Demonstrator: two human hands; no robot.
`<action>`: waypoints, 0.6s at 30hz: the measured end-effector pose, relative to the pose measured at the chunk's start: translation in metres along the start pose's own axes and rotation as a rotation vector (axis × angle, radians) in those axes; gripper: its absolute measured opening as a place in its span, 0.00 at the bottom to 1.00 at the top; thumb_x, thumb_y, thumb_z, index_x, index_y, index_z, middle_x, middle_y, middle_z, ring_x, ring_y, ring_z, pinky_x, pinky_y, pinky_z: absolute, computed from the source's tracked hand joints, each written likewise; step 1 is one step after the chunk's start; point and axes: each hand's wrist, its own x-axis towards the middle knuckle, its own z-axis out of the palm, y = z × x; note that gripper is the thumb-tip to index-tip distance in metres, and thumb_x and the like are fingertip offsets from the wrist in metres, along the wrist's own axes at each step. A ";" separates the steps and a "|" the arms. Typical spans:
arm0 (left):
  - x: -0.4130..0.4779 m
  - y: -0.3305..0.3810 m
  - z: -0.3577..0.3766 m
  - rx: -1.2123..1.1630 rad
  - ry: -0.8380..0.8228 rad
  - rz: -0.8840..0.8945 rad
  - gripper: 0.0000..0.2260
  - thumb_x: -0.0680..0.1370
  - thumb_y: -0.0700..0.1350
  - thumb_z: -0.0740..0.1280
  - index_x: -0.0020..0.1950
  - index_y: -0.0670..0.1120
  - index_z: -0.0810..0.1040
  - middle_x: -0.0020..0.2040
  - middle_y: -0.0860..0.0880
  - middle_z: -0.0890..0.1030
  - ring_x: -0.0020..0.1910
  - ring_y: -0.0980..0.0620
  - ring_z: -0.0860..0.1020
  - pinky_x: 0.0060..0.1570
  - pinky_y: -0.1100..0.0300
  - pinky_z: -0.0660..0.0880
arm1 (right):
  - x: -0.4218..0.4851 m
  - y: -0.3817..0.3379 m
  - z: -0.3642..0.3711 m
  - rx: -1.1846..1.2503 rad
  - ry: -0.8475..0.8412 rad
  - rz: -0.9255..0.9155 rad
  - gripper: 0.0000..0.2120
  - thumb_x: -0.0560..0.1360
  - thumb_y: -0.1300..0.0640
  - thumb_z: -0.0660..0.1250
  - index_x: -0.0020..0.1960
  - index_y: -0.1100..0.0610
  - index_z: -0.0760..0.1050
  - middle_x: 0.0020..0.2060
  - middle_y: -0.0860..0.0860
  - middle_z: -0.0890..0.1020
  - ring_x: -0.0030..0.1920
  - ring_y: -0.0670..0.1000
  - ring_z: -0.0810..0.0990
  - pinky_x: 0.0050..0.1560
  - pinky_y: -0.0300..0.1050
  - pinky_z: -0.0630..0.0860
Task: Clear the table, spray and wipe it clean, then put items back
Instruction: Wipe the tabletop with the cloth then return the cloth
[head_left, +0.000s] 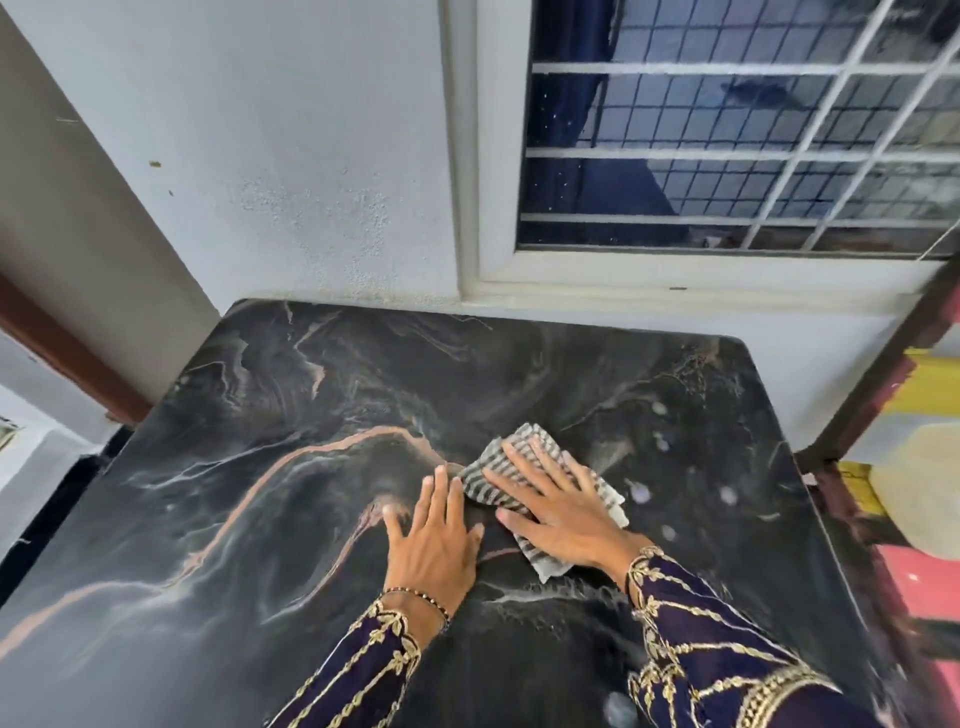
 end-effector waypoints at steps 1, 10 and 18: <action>-0.012 -0.003 0.003 -0.025 -0.009 -0.007 0.27 0.83 0.55 0.48 0.79 0.46 0.46 0.80 0.48 0.43 0.79 0.50 0.43 0.75 0.39 0.47 | -0.011 -0.008 0.006 -0.002 -0.003 0.000 0.27 0.79 0.29 0.39 0.76 0.26 0.36 0.77 0.33 0.31 0.77 0.45 0.26 0.78 0.57 0.32; -0.099 -0.011 0.005 -0.008 -0.016 0.059 0.25 0.82 0.48 0.52 0.77 0.42 0.52 0.79 0.44 0.49 0.79 0.47 0.48 0.76 0.45 0.50 | -0.104 -0.075 0.053 -0.051 -0.022 -0.119 0.25 0.84 0.36 0.45 0.79 0.32 0.42 0.80 0.39 0.36 0.79 0.48 0.28 0.78 0.57 0.30; -0.121 0.013 0.004 -0.001 -0.115 0.085 0.25 0.81 0.49 0.57 0.75 0.42 0.56 0.79 0.44 0.51 0.79 0.47 0.50 0.75 0.41 0.52 | -0.175 -0.083 0.079 -0.079 -0.031 -0.250 0.24 0.84 0.37 0.46 0.80 0.34 0.49 0.80 0.40 0.38 0.79 0.49 0.29 0.76 0.60 0.31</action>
